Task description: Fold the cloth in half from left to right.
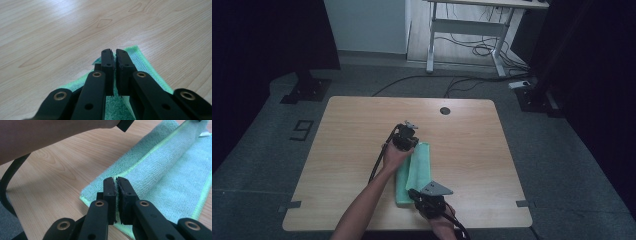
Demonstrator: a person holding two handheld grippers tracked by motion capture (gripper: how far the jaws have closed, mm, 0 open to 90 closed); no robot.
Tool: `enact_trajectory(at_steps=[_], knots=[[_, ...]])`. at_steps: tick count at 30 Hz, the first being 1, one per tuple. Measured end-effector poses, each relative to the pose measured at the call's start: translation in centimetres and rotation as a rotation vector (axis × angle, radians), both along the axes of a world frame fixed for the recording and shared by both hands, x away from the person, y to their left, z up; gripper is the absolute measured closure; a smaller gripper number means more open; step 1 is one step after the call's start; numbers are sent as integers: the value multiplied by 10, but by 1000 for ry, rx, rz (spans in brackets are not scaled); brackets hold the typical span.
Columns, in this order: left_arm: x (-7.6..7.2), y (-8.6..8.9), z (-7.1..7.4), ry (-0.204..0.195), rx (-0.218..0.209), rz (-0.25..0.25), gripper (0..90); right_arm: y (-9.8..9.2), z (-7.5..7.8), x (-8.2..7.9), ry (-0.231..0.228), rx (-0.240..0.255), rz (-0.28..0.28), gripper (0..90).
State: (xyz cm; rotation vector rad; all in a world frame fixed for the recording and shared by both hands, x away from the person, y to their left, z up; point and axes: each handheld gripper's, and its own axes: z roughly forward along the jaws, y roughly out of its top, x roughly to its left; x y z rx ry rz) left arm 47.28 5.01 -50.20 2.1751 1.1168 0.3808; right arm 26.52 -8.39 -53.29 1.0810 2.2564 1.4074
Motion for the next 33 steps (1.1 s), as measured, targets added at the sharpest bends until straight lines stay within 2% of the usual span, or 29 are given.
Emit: enact_trajectory(at_steps=[6, 16, 24, 27, 30, 33], knots=[[2, -7, -5, 8, 16, -7, 854, -4, -3, 0, 12, -7, -10, 845], [5, -16, -9, 14, 9, -16, 853, -10, -7, 2, 29, -11, -22, 840], [7, -23, -15, 22, 18, -22, 828, -15, -12, 5, 49, -26, -35, 801], [7, -24, -15, 18, 17, -20, 808, -17, -13, 4, 45, -35, -47, 766], [6, -24, -14, 7, -5, -21, 722, -20, -12, 2, 42, -47, -62, 698], [5, -23, -10, -18, -11, -15, 675, -26, -13, -1, 43, -59, -87, 673]])
